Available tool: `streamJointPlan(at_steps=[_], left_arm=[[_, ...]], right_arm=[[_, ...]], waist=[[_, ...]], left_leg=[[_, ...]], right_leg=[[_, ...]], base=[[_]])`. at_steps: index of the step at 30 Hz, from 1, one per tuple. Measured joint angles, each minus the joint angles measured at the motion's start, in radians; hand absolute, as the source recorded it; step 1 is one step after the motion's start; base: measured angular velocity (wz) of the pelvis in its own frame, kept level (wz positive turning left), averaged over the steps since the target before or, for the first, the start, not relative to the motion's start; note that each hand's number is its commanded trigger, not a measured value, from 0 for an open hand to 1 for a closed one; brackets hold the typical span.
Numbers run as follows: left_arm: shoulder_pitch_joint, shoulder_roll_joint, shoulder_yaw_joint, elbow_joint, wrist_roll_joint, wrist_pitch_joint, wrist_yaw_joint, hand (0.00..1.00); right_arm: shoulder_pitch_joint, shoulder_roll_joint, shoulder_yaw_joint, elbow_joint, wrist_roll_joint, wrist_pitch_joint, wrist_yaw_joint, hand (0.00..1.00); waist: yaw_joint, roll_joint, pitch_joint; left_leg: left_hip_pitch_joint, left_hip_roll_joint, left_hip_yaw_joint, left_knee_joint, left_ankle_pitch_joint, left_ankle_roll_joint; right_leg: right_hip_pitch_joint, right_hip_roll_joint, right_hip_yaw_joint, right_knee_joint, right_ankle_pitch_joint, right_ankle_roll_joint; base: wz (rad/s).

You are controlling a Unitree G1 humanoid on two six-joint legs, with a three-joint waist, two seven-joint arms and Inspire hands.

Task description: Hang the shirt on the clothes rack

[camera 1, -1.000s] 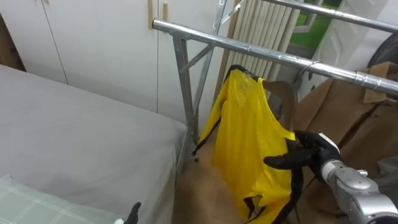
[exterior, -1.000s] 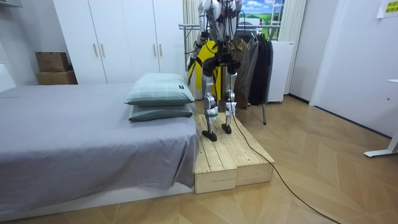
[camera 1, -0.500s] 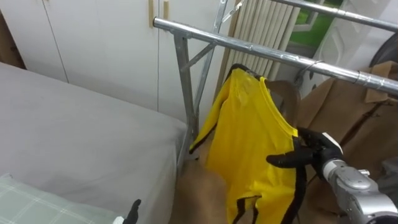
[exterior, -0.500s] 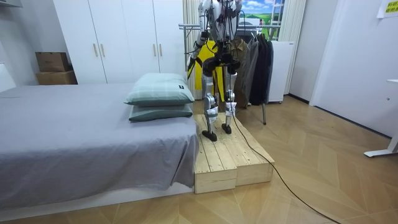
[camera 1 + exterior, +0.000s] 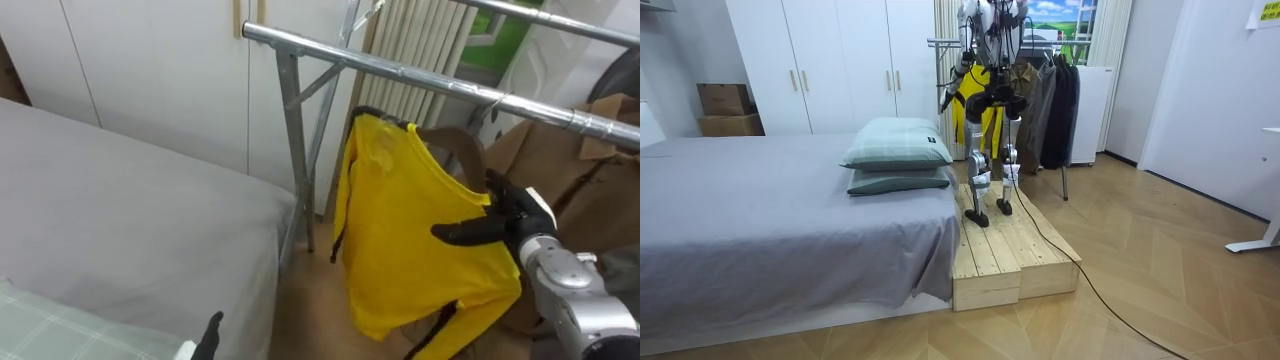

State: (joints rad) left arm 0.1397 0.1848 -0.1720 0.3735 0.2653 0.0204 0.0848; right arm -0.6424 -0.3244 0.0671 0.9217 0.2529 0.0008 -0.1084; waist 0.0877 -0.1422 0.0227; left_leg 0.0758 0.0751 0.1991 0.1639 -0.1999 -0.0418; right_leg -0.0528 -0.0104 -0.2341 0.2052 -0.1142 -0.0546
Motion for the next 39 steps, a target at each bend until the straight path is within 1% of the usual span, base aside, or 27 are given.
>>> streamJointPlan(at_steps=[2,4,5,7,10,13,16,18,19,23,24,25,26,28,29,31,32,33,34,35,36,38,39], left_arm=[[0.0,0.0,-0.002,0.0,0.001,0.001,0.0,0.0],[0.0,0.001,-0.006,0.0,0.001,0.005,0.0,0.0],[0.0,0.002,-0.008,0.0,0.001,0.005,0.0,0.0],[0.0,0.001,-0.01,0.0,0.0,0.005,0.0,0.0],[-0.001,-0.005,-0.01,0.002,0.0,0.005,0.002,0.0],[-0.001,-0.01,-0.009,0.003,0.001,0.005,0.003,0.0],[-0.001,-0.018,-0.009,0.002,0.001,0.005,0.003,0.0],[-0.001,-0.019,-0.009,0.002,0.001,0.005,0.003,0.0],[-0.001,-0.019,-0.009,0.002,0.001,0.006,0.003,0.0],[0.0,-0.017,-0.01,0.002,0.002,0.009,0.014,0.0],[0.0,-0.017,-0.012,0.002,0.005,0.009,0.02,0.0],[0.0,-0.017,-0.015,0.001,0.004,0.009,0.022,0.0],[0.0,-0.017,-0.015,0.001,0.004,0.009,0.022,0.0],[-0.001,-0.013,-0.02,0.0,0.001,0.009,0.03,0.0],[-0.002,-0.013,-0.021,0.0,0.0,0.009,0.034,0.0],[-0.008,-0.008,-0.035,0.001,0.001,0.009,0.043,0.0],[-0.009,-0.008,-0.037,0.0,0.001,0.009,0.044,0.0],[-0.01,-0.008,-0.041,0.0,0.002,0.008,0.044,0.0],[-0.011,-0.007,-0.041,0.001,0.002,0.007,0.044,0.0],[-0.011,-0.006,-0.041,0.001,0.002,0.007,0.044,0.0],[-0.012,-0.003,-0.041,0.001,0.0,0.005,0.044,0.0],[-0.019,-0.004,-0.039,0.002,-0.003,0.001,0.044,0.0],[-0.03,-0.008,-0.039,0.015,-0.022,-0.007,0.045,0.0]], right_arm=[[-0.001,0.0,-0.027,-0.023,0.03,0.0,-0.039,0.0],[-0.001,0.0,-0.054,-0.057,0.075,0.0,-0.083,0.0],[-0.001,0.0,-0.054,-0.065,0.087,0.0,-0.093,0.0],[-0.001,0.004,-0.054,-0.091,0.146,-0.001,-0.111,0.0],[-0.001,0.004,-0.054,-0.11,0.171,-0.001,-0.123,0.0],[-0.001,0.004,-0.055,-0.12,0.17,-0.001,-0.131,0.0],[-0.001,0.004,-0.061,-0.122,0.171,-0.001,-0.141,0.0],[-0.001,0.004,-0.074,-0.133,0.17,-0.001,-0.144,0.0],[-0.001,0.004,-0.089,-0.146,0.17,-0.001,-0.148,0.0],[-0.001,0.003,-0.092,-0.187,0.17,-0.001,-0.174,0.0],[0.0,0.003,-0.092,-0.194,0.166,-0.001,-0.183,0.0],[0.014,0.003,-0.09,-0.221,0.148,-0.001,-0.196,0.0],[0.025,0.004,-0.089,-0.244,0.133,-0.001,-0.203,0.0],[0.048,0.003,-0.076,-0.293,0.094,-0.002,-0.228,0.0],[0.051,0.003,-0.07,-0.3,0.092,-0.002,-0.234,0.0],[0.098,0.004,-0.046,-0.325,0.089,-0.02,-0.253,0.0],[0.113,0.005,-0.043,-0.33,0.089,-0.022,-0.254,0.0],[0.146,0.006,-0.04,-0.345,0.086,-0.022,-0.258,0.0],[0.184,0.009,-0.038,-0.367,0.061,-0.022,-0.258,0.0],[0.204,0.011,-0.035,-0.377,0.046,-0.023,-0.258,0.0],[0.236,0.011,-0.023,-0.383,0.012,-0.03,-0.254,0.0],[0.284,0.014,-0.022,-0.4,-0.036,-0.03,-0.248,0.0],[0.313,0.014,-0.021,-0.41,-0.067,-0.031,-0.248,0.0]], waist=[[-0.002,0.002,-0.0001],[-0.009,0.012,-0.0002],[-0.011,0.015,-0.0002],[-0.028,0.029,-0.0002],[-0.041,0.042,-0.0008],[-0.055,0.044,-0.0011],[-0.061,0.045,-0.0017],[-0.069,0.045,-0.0021],[-0.072,0.047,-0.0033],[-0.088,0.053,-0.007],[-0.092,0.056,-0.0089],[-0.092,0.06,-0.0117],[-0.092,0.062,-0.0127],[-0.089,0.068,-0.0167],[-0.092,0.069,-0.0168],[-0.099,0.069,-0.0168],[-0.1,0.069,-0.0167],[-0.104,0.069,-0.0167],[-0.103,0.069,-0.0166],[-0.104,0.069,-0.0164],[-0.112,0.069,-0.0162],[-0.113,0.069,-0.0159],[-0.113,0.071,-0.0149]], left_leg=[[0.001,0.0,0.001,0.0,0.0,0.0],[0.002,0.0,0.001,0.0,0.0,0.0],[0.002,0.0,0.001,0.0,0.0,0.0],[0.002,0.0,0.0,0.0,0.0,0.0],[0.003,0.0,0.001,0.0,0.0,0.0],[0.002,0.001,0.001,0.0,0.0,0.0],[0.003,0.0,0.007,0.0,0.0,0.0],[0.003,0.0,0.008,0.0,0.0,0.0],[0.004,0.0,0.008,0.0,0.0,0.0],[0.004,0.0,0.014,0.0,0.0,0.0],[0.004,0.0,0.017,0.0,0.0,0.0],[0.005,0.0,0.02,0.0,0.0,0.0],[0.005,0.0,0.022,0.0,0.0,0.0],[0.008,0.002,0.042,0.0,0.0,0.0],[0.007,0.002,0.044,0.0,0.0,0.0],[0.015,0.004,0.049,-0.001,0.0,0.0],[0.017,0.004,0.051,-0.002,0.0,0.0],[0.02,0.004,0.053,-0.002,0.0,0.0],[0.024,0.004,0.061,-0.002,0.0,0.0],[0.025,0.004,0.065,-0.001,0.0,0.0],[0.026,0.004,0.069,-0.001,0.0,0.0],[0.024,0.002,0.074,-0.001,0.0,0.0],[0.025,0.001,0.077,-0.001,0.0,0.0]], right_leg=[[0.0,0.001,0.001,0.0,0.0,0.0],[0.0,0.001,0.002,0.0,0.0,0.0],[0.0,0.001,0.002,0.0,0.0,0.0],[0.001,0.0,0.001,0.0,0.0,0.0],[0.003,0.001,0.003,0.0,0.0,0.0],[0.002,0.002,0.004,0.001,0.0,0.0],[0.0,0.001,0.009,0.001,0.0,0.0],[0.0,0.001,0.01,0.002,0.0,0.0],[0.0,0.001,0.011,0.002,0.001,0.0],[-0.004,0.001,0.015,0.004,0.002,0.001],[-0.004,0.002,0.019,0.004,0.002,0.002],[-0.006,0.005,0.029,0.003,0.004,0.002],[-0.007,0.01,0.031,0.003,0.005,0.002],[-0.017,0.012,0.046,0.007,0.009,0.0],[-0.019,0.012,0.048,0.009,0.009,0.0],[-0.016,0.012,0.048,0.014,0.01,-0.001],[-0.015,0.012,0.048,0.015,0.01,-0.001],[-0.012,0.011,0.049,0.016,0.01,-0.001],[-0.012,0.012,0.058,0.018,0.01,-0.001],[-0.013,0.012,0.061,0.017,0.01,-0.002],[-0.013,0.012,0.065,0.018,0.012,-0.002],[-0.02,0.012,0.07,0.019,0.014,-0.002],[-0.021,0.011,0.076,0.02,0.016,-0.002]], base=[[-0.02],[-0.02],[0.0],[0.0],[0.0],[0.0],[-0.04],[0.0],[0.0],[-0.04],[-0.11],[-0.12],[-0.17],[-0.23],[-0.16],[-0.05],[-0.05],[-0.1],[-0.13],[-0.16],[-0.13],[-0.1],[-0.11]])
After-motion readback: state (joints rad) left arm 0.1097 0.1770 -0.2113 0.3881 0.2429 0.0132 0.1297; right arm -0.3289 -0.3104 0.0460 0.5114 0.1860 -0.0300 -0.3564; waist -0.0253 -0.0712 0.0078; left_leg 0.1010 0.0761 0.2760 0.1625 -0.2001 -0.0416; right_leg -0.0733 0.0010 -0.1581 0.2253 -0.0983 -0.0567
